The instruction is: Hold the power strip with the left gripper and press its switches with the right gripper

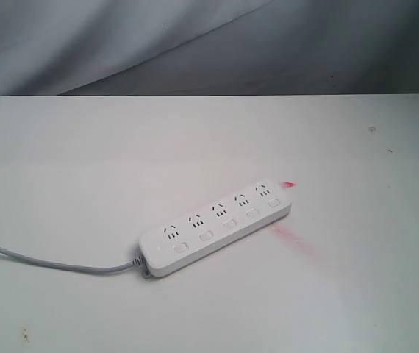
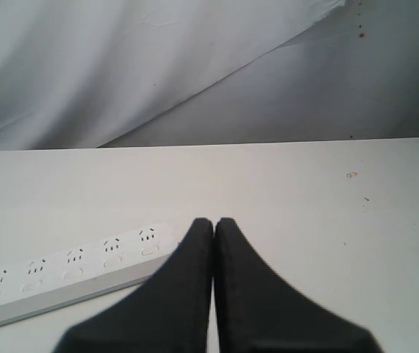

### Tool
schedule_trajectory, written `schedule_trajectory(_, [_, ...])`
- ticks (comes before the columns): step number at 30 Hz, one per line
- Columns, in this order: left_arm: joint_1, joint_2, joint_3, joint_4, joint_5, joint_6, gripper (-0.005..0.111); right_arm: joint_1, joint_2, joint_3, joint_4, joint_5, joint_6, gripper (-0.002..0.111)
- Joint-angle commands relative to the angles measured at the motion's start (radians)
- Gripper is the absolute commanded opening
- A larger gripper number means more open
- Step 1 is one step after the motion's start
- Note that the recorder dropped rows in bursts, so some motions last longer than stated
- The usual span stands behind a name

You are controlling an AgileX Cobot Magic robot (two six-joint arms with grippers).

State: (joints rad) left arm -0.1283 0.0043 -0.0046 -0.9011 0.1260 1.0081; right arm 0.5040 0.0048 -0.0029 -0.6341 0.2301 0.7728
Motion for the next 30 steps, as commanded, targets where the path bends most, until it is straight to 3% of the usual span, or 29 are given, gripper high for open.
schedule_trajectory(1, [0.002,-0.004,0.005,0.005,0.006,-0.008,0.0,-0.006,-0.005,0.003,-0.008,-0.012,-0.002,0.0])
schedule_trajectory(10, [0.002,-0.004,0.005,0.009,0.013,-0.044,0.0,-0.006,-0.005,0.003,-0.008,-0.012,-0.002,0.0])
schedule_trajectory(12, [0.002,-0.004,0.005,0.089,0.013,-0.139,0.0,-0.006,-0.005,0.003,-0.008,-0.012,-0.002,0.0])
schedule_trajectory(17, [0.002,-0.004,0.005,0.556,0.027,-0.683,0.0,-0.006,-0.005,0.003,-0.008,-0.012,-0.002,0.0])
schedule_trajectory(19, [0.002,-0.004,0.005,0.652,0.041,-0.807,0.0,-0.006,-0.005,0.003,-0.008,-0.012,-0.002,0.0])
schedule_trajectory(27, [0.002,-0.004,0.005,0.704,0.066,-0.867,0.0,-0.006,-0.005,0.003,-0.008,-0.012,-0.002,0.0])
schedule_trajectory(30, [0.002,-0.004,0.005,0.809,0.066,-1.008,0.0,-0.006,-0.005,0.003,-0.008,-0.012,-0.002,0.0])
